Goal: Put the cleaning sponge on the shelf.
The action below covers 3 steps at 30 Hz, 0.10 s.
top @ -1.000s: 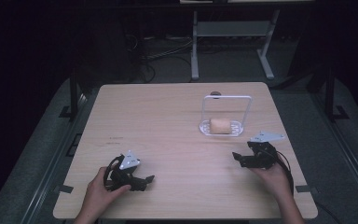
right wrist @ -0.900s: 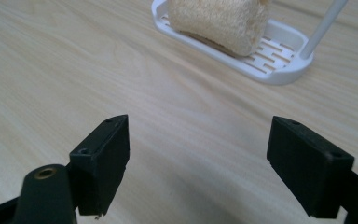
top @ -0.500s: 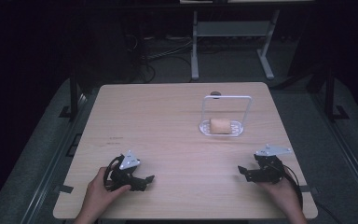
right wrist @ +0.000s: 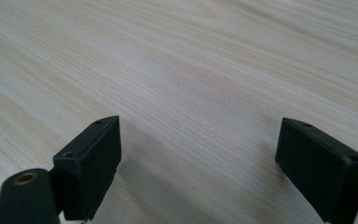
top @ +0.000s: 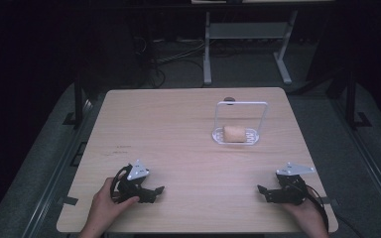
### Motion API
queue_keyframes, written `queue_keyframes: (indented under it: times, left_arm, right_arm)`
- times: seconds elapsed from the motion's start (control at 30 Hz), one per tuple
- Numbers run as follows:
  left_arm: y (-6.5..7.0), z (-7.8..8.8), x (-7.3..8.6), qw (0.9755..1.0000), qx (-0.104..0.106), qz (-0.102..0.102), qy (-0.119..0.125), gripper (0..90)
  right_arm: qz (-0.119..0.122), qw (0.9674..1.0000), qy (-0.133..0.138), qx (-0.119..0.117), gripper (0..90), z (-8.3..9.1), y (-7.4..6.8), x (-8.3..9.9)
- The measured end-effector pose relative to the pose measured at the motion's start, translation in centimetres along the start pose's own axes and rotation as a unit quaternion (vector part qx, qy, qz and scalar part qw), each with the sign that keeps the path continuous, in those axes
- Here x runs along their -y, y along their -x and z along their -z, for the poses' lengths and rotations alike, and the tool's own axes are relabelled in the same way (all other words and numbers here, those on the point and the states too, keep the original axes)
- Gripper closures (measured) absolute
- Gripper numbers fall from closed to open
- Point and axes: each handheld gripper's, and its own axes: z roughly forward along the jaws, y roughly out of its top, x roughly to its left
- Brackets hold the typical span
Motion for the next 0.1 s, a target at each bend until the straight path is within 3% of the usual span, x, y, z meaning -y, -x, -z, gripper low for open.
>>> queue_keyframes:
  times: [0.1]
  left_arm:
    - [0.0,0.0,0.0,1.0,0.0,0.0,0.0,12.8]
  right_arm:
    - [0.006,1.0,0.0,0.005,14.1,-0.12,-0.14,0.03]
